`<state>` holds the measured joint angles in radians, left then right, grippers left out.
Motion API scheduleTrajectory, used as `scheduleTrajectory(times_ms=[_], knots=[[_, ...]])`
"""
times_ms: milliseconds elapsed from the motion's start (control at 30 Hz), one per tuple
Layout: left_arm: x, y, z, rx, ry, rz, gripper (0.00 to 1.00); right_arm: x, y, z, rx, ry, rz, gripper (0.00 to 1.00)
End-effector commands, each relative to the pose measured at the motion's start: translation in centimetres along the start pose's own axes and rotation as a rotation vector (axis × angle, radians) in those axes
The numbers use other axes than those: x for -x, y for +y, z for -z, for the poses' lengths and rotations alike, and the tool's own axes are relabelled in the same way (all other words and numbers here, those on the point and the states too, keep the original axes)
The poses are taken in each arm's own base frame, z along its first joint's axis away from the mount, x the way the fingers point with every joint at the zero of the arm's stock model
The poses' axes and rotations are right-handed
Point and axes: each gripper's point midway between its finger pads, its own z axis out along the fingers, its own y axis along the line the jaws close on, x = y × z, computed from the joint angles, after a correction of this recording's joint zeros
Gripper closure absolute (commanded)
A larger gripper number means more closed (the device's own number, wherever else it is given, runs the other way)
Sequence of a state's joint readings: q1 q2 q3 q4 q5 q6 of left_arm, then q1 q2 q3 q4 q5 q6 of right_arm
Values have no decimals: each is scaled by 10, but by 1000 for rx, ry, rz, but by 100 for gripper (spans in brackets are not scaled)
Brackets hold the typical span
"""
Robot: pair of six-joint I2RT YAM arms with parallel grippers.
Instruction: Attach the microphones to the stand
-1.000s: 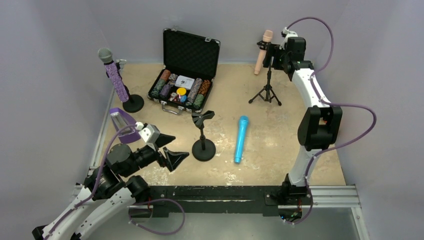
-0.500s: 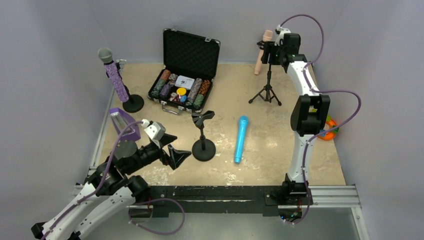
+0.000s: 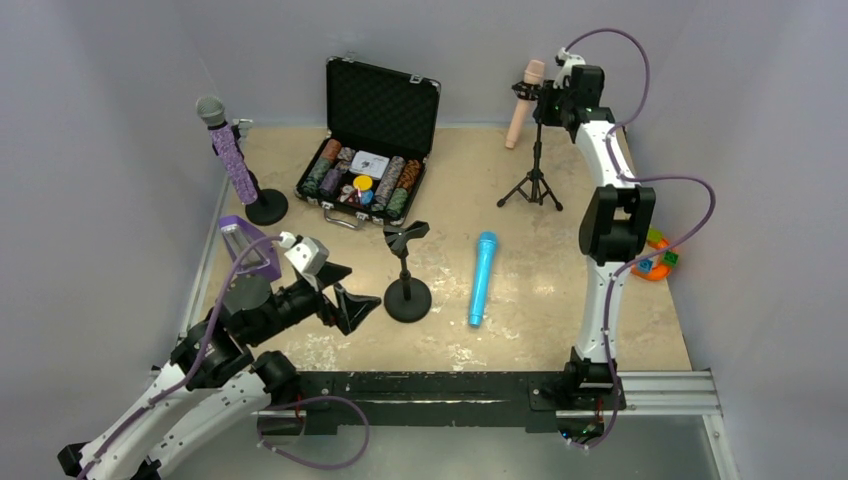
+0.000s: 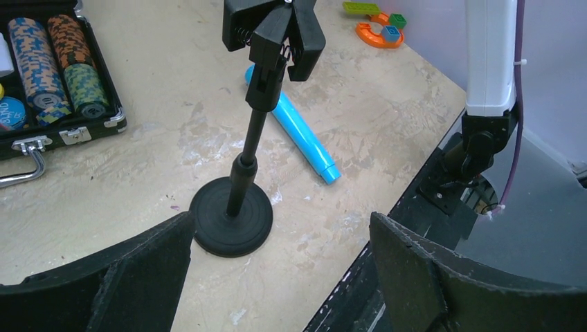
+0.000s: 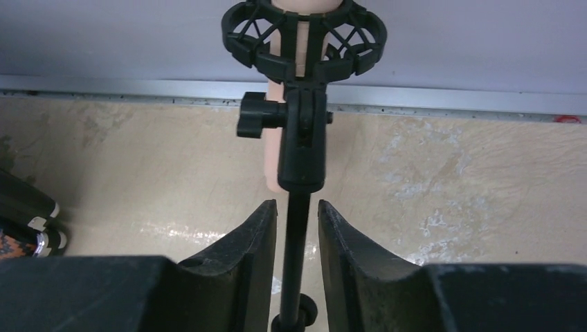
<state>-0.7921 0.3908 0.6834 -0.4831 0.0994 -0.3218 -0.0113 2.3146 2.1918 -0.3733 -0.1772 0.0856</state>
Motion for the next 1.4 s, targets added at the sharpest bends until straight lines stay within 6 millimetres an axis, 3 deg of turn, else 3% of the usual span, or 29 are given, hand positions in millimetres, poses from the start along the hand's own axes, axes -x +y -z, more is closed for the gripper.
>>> scheduleTrajectory(times_ms=[0, 100, 200, 300, 467, 500, 733, 1133, 1367], knots=[[22, -4, 5, 1, -52, 2, 1, 44, -3, 9, 20, -121, 11, 69], [25, -6, 5, -5, -56, 11, 1, 42, -6, 4, 23, -119, 4, 71], [28, -8, 5, -11, -57, 18, 1, 44, -5, 3, 48, -125, -4, 91], [29, -10, 6, -17, -57, 21, 1, 49, 4, 11, 101, -148, -6, 100], [32, -12, 8, -25, -65, 26, 1, 62, 15, 32, 152, -200, 8, 100], [32, -12, 8, -28, -66, 26, 1, 71, 20, 42, 163, -231, 15, 100], [34, -15, 10, -43, -72, 24, 1, 82, 36, 84, 239, -301, 53, 100], [37, -22, 8, -77, -76, 17, 1, 88, 75, 169, 419, -586, 249, 100], [38, -25, 8, -94, -74, 22, 1, 69, 71, 172, 515, -711, 297, 100]])
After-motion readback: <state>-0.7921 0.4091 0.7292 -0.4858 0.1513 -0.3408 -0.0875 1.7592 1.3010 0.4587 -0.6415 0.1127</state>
